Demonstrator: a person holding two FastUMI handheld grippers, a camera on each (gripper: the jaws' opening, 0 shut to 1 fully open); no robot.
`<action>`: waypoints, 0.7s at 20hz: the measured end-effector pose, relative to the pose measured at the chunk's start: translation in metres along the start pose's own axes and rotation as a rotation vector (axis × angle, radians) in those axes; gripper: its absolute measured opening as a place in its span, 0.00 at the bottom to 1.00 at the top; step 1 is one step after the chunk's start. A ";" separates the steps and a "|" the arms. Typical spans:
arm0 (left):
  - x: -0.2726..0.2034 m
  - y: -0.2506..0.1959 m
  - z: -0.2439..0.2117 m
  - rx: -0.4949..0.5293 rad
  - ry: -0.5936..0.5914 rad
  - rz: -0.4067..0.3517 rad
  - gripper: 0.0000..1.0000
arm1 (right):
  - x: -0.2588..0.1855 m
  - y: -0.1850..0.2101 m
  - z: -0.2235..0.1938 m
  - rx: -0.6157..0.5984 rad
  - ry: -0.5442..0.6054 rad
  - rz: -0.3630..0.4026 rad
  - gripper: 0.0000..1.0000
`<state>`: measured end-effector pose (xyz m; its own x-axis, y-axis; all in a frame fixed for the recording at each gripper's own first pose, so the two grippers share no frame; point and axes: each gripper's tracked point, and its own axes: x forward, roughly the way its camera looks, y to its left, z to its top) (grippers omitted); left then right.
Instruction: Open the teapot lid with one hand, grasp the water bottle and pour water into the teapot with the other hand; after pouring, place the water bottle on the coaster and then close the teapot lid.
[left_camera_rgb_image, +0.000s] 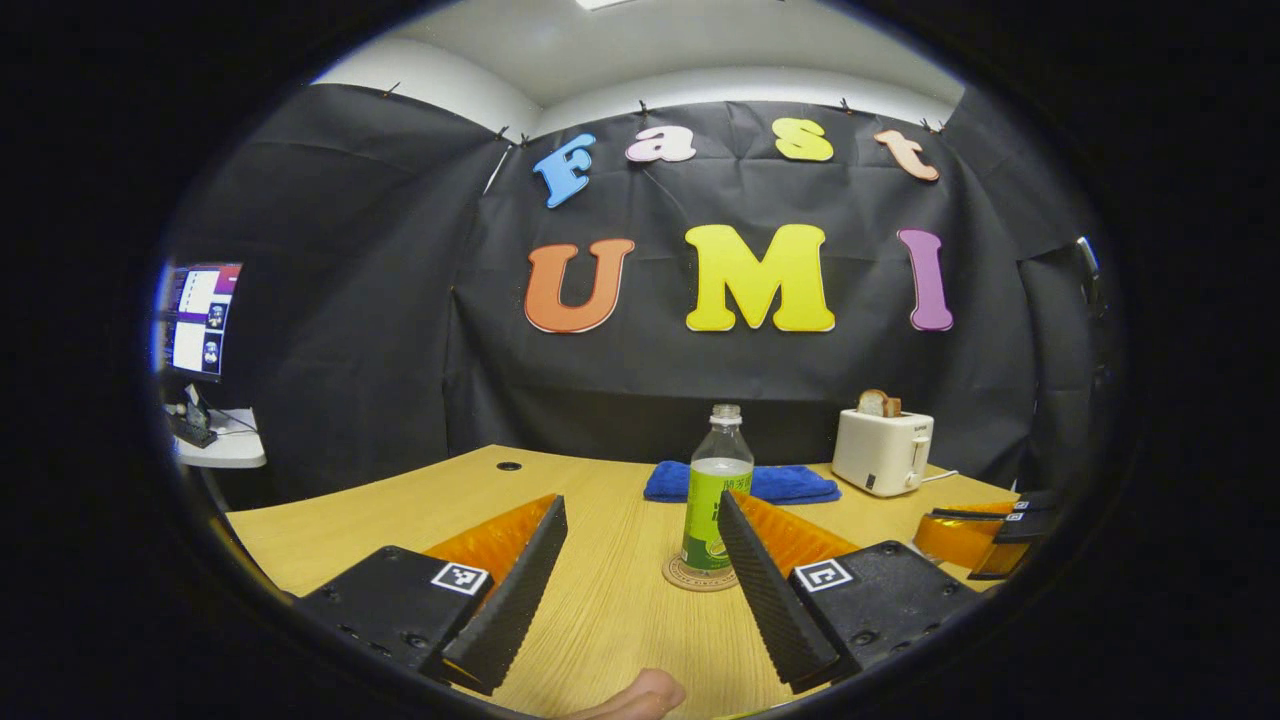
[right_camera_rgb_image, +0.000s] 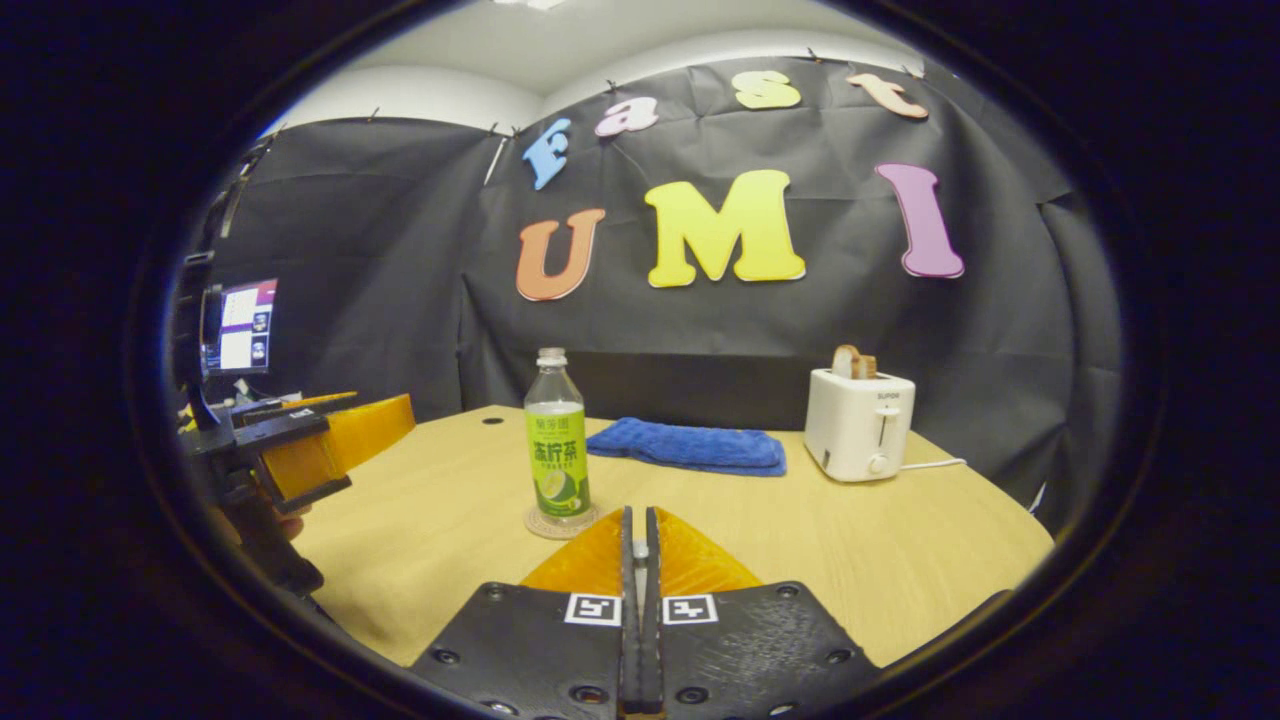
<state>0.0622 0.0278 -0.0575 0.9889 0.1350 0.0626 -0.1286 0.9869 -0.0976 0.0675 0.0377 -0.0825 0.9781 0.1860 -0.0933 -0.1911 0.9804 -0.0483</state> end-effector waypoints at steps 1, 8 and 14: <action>-0.004 0.002 0.004 0.000 -0.007 -0.002 0.95 | 0.002 0.003 0.000 0.003 -0.005 0.002 0.01; -0.018 0.016 0.018 -0.034 0.058 -0.052 0.95 | 0.021 0.000 -0.022 0.071 0.018 -0.023 0.00; -0.017 0.021 0.014 -0.140 0.096 -0.082 0.97 | 0.023 0.000 -0.036 0.023 0.020 -0.041 0.01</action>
<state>0.0415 0.0476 -0.0467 0.9991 0.0389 -0.0182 -0.0421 0.9715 -0.2335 0.0868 0.0392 -0.1208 0.9833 0.1443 -0.1113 -0.1484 0.9885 -0.0296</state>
